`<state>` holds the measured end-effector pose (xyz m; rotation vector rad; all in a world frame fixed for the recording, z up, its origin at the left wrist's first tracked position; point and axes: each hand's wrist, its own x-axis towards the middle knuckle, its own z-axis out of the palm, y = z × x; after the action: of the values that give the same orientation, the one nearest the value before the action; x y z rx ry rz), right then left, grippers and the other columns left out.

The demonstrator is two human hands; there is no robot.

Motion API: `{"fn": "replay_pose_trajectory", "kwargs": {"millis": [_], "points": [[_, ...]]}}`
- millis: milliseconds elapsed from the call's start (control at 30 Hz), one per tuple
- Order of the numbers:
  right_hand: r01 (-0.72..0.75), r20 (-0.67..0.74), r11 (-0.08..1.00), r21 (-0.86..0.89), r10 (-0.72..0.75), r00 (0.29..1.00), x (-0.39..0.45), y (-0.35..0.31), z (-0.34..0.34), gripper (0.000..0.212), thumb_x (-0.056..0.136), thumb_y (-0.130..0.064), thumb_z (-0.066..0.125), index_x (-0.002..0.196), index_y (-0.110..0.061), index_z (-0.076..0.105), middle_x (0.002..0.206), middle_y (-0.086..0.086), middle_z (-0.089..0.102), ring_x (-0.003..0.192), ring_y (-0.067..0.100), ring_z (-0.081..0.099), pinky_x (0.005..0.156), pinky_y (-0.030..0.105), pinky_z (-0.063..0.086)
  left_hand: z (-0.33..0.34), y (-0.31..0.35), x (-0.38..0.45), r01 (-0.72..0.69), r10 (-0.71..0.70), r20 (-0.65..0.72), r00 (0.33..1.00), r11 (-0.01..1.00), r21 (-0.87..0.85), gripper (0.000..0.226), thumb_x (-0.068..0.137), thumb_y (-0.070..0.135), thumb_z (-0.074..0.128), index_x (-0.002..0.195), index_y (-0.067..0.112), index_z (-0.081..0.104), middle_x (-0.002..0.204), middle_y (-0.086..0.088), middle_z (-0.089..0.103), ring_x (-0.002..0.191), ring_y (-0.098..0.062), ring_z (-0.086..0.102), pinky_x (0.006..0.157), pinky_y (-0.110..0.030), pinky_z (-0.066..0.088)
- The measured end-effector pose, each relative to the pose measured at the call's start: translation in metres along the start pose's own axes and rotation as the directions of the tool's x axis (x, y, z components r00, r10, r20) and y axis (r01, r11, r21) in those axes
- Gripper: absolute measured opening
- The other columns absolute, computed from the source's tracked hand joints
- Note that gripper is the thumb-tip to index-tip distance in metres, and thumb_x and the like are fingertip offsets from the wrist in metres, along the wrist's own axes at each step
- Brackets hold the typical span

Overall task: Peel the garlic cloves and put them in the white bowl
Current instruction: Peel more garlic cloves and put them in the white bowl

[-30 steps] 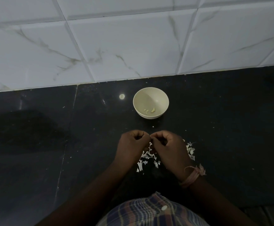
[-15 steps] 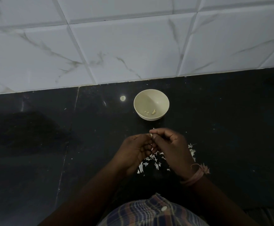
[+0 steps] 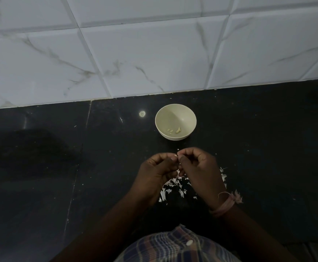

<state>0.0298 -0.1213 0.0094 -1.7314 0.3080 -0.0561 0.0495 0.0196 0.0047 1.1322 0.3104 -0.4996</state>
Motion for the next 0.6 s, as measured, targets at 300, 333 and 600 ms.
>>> {"fn": "replay_pose_trajectory", "kwargs": {"millis": [300, 333, 600], "points": [[0.089, -0.011, 0.967, -0.239, -0.094, 0.995, -0.0027, -0.0026, 0.0001, 0.007, 0.088, -0.019, 0.071, 0.083, -0.024, 0.070, 0.074, -0.008, 0.070, 0.069, 0.005, 0.066, 0.063, 0.027, 0.056, 0.0003, 0.0013, -0.0020, -0.146, 0.160, -0.047, 0.986, 0.964, 0.220, 0.008, 0.094, 0.008, 0.070, 0.094, 0.003, 0.076, 0.093, -0.024, 0.076, 0.093, -0.043, 0.073, 0.089, -0.050, 0.059], [0.095, 0.005, 0.963, -0.251, -0.097, 0.995, -0.0024, -0.0030, -0.0010, 0.007, 0.088, -0.018, 0.071, 0.083, -0.024, 0.070, 0.073, -0.008, 0.069, 0.067, 0.005, 0.065, 0.062, 0.026, 0.055, -0.0005, 0.0021, -0.0018, -0.146, 0.160, -0.041, 0.986, 0.962, 0.229, 0.008, 0.093, 0.007, 0.070, 0.094, 0.003, 0.077, 0.093, -0.024, 0.076, 0.093, -0.043, 0.073, 0.089, -0.050, 0.059], [0.088, 0.040, 0.956, -0.281, -0.079, 0.996, 0.0000, -0.0011, -0.0027, 0.007, 0.086, -0.021, 0.071, 0.081, -0.026, 0.069, 0.072, -0.012, 0.067, 0.063, 0.005, 0.062, 0.057, 0.021, 0.050, -0.0005, 0.0060, -0.0024, -0.087, 0.093, -0.026, 0.995, 0.984, 0.158, 0.012, 0.091, 0.003, 0.069, 0.097, -0.006, 0.075, 0.095, -0.027, 0.075, 0.084, -0.033, 0.073, 0.078, -0.035, 0.061]]}}
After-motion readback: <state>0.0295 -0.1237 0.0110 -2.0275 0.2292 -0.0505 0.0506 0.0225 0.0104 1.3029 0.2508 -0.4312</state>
